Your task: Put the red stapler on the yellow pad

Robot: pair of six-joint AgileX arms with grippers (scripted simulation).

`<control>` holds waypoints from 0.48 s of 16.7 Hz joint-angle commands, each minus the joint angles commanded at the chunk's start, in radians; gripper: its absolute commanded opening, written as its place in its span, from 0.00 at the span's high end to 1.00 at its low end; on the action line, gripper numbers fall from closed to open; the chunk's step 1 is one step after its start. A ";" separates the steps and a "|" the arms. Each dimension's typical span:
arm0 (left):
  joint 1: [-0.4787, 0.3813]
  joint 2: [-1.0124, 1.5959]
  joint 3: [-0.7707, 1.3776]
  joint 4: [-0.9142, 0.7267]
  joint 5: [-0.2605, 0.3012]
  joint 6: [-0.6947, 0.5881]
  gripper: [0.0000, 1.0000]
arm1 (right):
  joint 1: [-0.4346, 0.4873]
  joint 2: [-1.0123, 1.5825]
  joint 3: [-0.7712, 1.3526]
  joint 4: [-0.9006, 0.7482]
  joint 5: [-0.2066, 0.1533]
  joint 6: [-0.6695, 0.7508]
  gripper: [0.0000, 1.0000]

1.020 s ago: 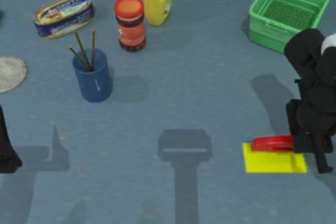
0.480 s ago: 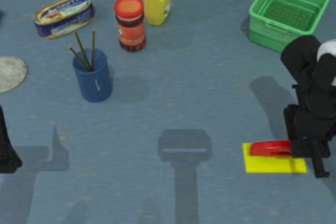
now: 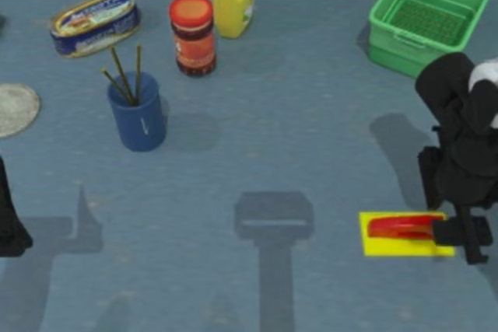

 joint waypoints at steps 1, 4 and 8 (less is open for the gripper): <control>0.000 0.000 0.000 0.000 0.000 0.000 0.00 | 0.000 0.000 0.000 0.000 0.000 0.000 0.10; 0.000 0.000 0.000 0.000 0.000 0.000 0.00 | 0.000 0.000 0.000 0.000 0.000 0.000 0.00; 0.000 0.000 0.000 0.000 0.000 0.000 0.00 | 0.000 0.000 0.000 0.000 0.000 0.000 0.00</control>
